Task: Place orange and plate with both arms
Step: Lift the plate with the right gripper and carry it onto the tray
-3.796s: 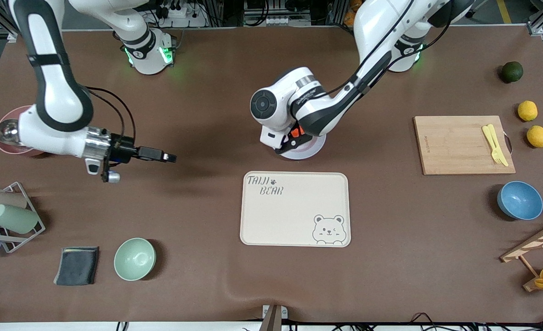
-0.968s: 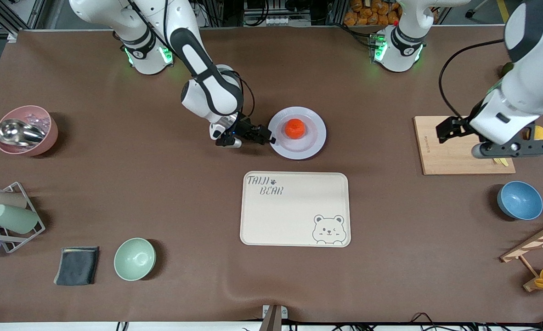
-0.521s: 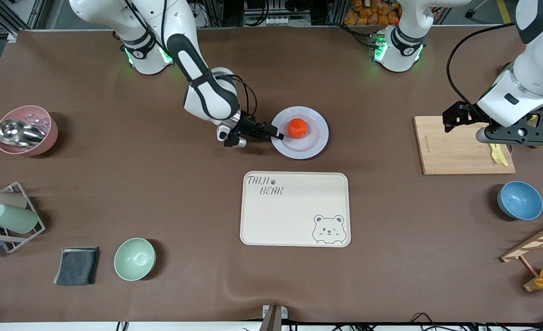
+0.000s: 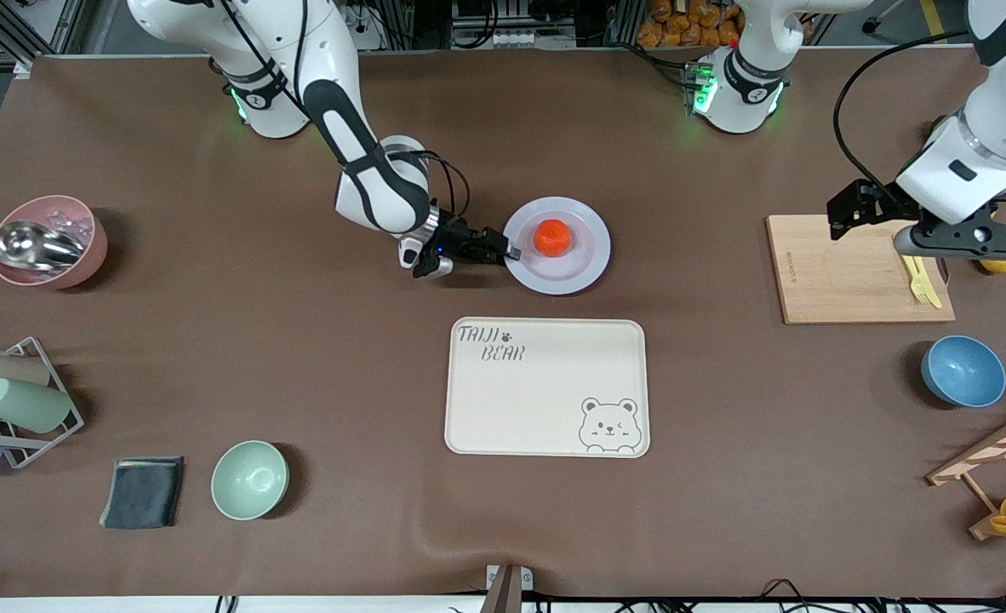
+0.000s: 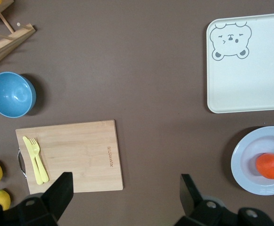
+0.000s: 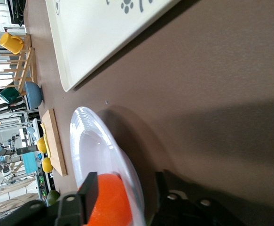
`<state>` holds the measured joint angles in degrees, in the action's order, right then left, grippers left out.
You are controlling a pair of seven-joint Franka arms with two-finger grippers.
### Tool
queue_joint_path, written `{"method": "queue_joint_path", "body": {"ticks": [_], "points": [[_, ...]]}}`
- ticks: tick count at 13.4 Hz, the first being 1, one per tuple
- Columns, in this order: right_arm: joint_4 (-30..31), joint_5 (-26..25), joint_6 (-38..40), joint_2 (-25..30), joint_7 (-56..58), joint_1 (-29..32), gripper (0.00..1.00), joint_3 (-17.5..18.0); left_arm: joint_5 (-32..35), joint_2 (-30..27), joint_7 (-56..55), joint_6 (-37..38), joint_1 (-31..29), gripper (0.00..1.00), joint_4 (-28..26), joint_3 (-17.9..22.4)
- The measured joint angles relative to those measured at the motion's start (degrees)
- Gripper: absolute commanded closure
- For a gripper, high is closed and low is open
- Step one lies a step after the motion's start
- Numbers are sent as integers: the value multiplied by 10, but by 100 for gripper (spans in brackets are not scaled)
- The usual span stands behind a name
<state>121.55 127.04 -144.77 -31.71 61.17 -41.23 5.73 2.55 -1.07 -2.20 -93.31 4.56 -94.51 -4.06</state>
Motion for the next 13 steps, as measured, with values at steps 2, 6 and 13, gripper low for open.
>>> {"method": "queue_joint_path", "body": {"ticks": [2, 6, 13], "points": [[1, 0, 1, -2, 4, 0, 100, 0, 0, -12, 4, 0, 0, 0, 2, 0], [1, 2, 13, 4, 12, 2, 100, 0, -7, -33, 4, 9, -1, 0, 2, 2], [-8, 44, 11, 42, 11, 7, 100, 0, -38, -62, 4, 52, -7, 0, 6, 7]]}}
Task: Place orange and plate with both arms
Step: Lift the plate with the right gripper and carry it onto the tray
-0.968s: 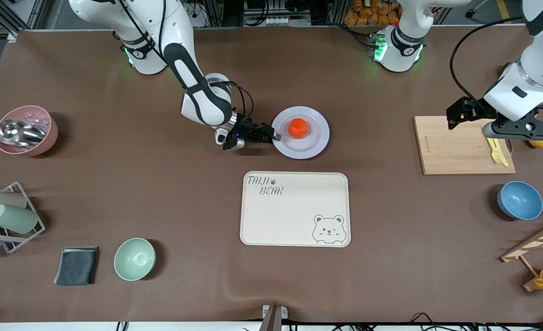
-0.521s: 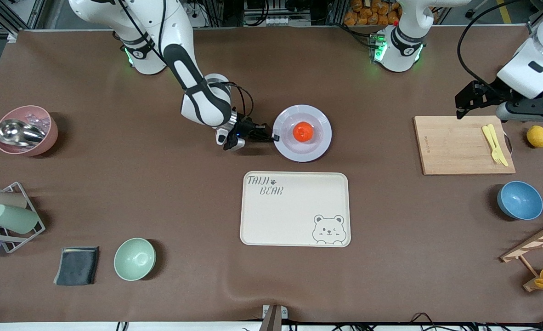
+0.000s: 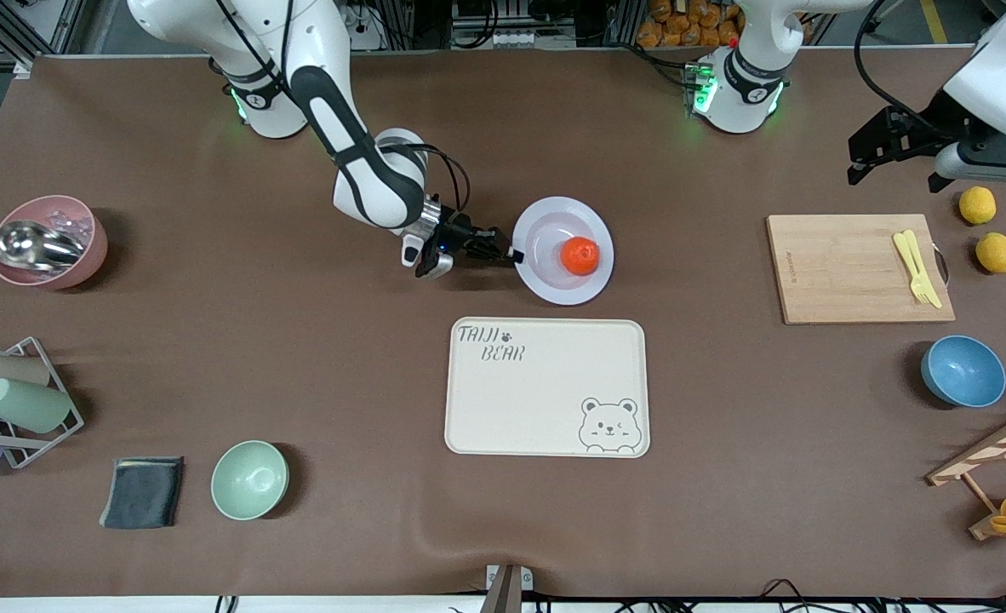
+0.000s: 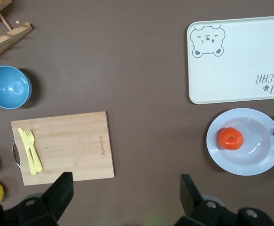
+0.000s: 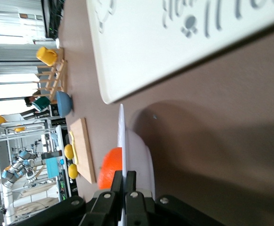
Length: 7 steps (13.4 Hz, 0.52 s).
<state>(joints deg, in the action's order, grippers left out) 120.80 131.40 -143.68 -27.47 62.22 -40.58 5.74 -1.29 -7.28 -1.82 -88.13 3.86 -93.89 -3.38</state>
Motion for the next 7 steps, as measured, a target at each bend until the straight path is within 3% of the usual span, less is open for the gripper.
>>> {"method": "queue_joint_path", "body": {"ticks": [7], "points": [[-21, 44, 16, 33, -17, 42, 100, -1, 14, 12, 1, -1, -3, 0, -1, -1]]}}
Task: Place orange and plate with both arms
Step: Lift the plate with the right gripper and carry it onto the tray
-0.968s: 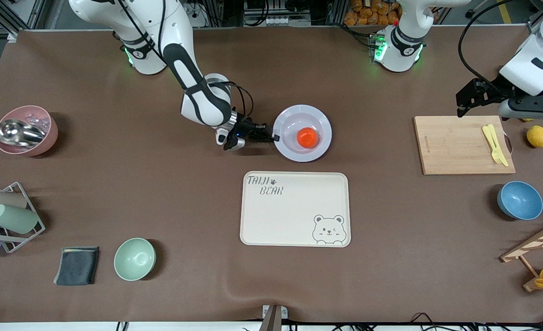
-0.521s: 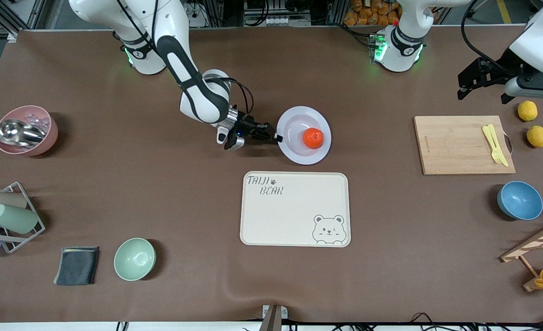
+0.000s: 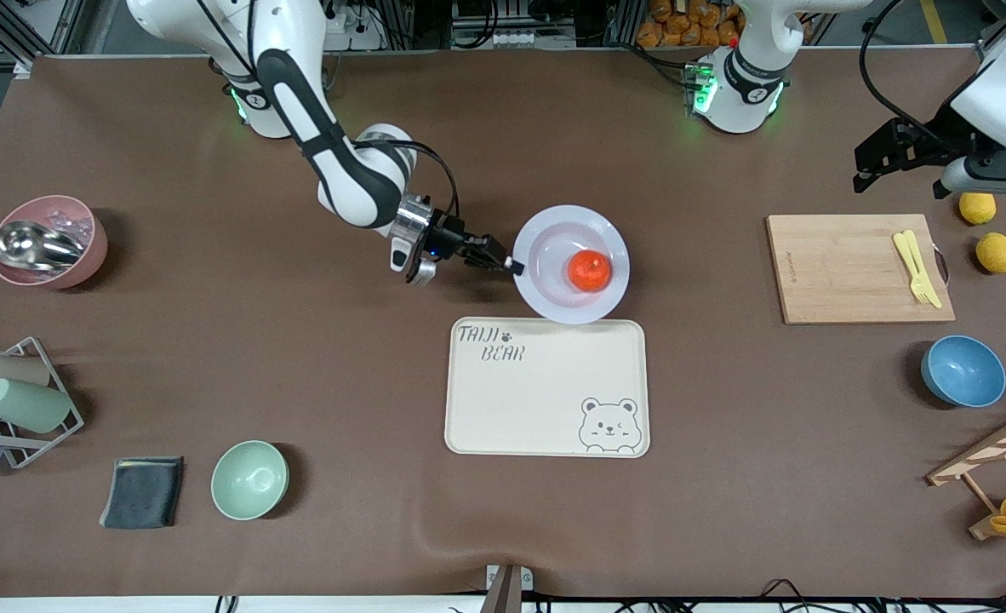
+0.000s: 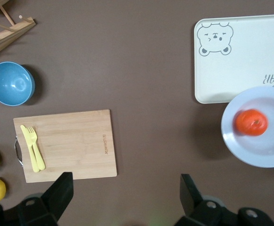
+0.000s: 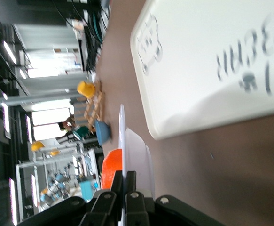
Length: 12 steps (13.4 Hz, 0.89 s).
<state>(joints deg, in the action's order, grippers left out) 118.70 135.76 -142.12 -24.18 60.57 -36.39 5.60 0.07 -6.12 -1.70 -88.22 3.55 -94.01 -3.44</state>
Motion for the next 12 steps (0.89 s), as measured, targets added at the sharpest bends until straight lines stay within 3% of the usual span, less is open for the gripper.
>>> {"method": "queue_joint_path", "body": {"ticks": [5, 12], "points": [[-47, 1, -1, -23, -3, 52, 100, -16, 17, 3, 0, 0, 1, 0, 4, -9], [-194, 1, -46, -161, 11, 59, 100, -51, -14, 24, 0, 0, 3, 0, 9, -14]]}}
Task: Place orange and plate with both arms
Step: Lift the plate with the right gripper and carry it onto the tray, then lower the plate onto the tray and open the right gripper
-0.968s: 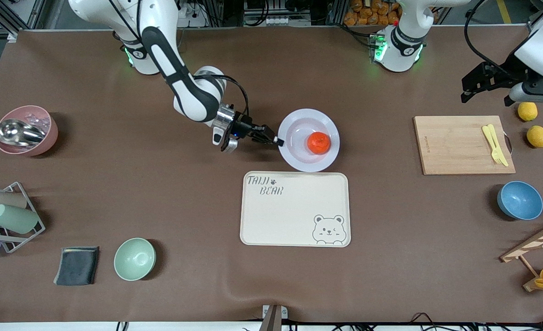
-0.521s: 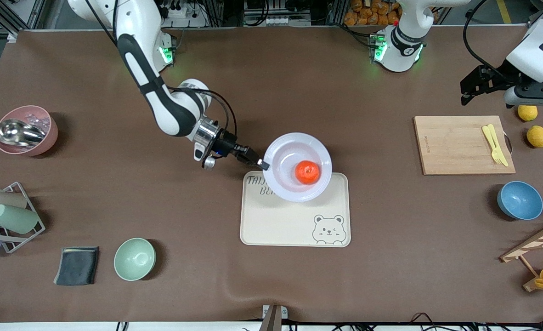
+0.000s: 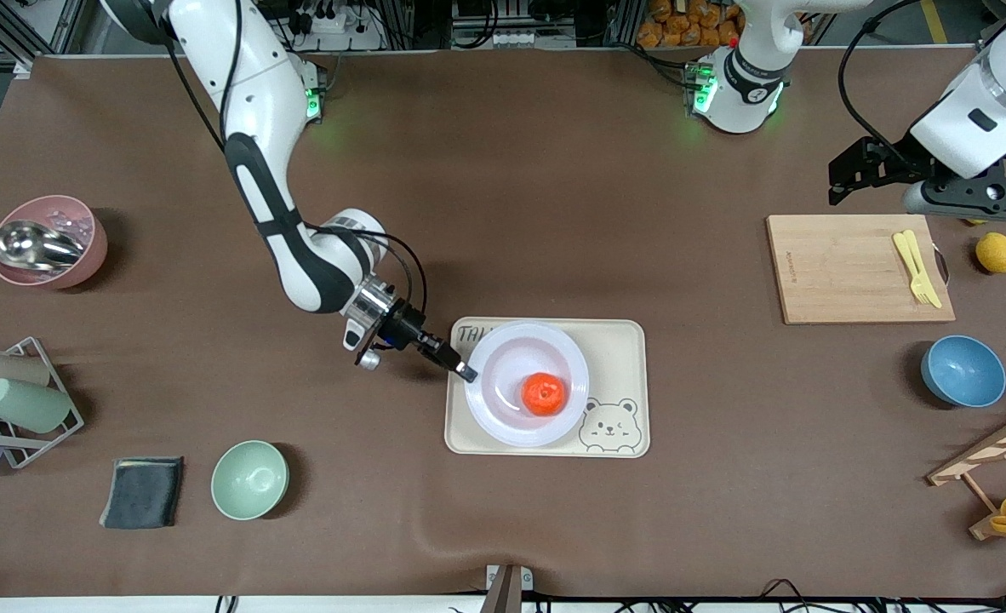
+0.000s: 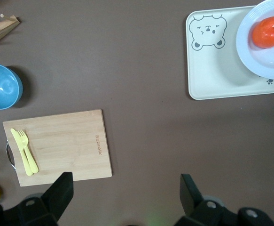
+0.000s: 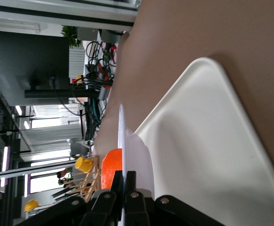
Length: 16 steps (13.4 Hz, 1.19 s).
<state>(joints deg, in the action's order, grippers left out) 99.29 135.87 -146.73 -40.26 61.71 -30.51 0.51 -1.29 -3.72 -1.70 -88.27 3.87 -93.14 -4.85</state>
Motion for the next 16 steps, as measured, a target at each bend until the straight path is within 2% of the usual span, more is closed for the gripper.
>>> {"method": "queue_joint_path", "body": {"ticks": [5, 7, 9, 12, 14, 16], "points": [[-18, 1, -11, -34, 21, -4, 100, 0, 1, 0, 0, 0, -4, 0, 2, 5], [-36, 18, -44, -36, 21, -20, 100, 2, 5, 0, 0, 0, -4, 0, 5, 5], [-62, 34, -96, -37, 21, -48, 46, 3, 9, 0, 0, 0, -4, 0, 12, 4], [-72, 35, -111, -39, 19, -50, 28, 0, 10, 0, 0, 0, -4, 0, 14, 3], [-72, 31, -112, -43, 20, -43, 27, -3, 10, 0, 0, 0, -4, 0, 14, 3], [-72, 9, -112, -46, 20, -34, 32, -5, 10, 0, 0, 0, -4, 0, 14, 2]]}}
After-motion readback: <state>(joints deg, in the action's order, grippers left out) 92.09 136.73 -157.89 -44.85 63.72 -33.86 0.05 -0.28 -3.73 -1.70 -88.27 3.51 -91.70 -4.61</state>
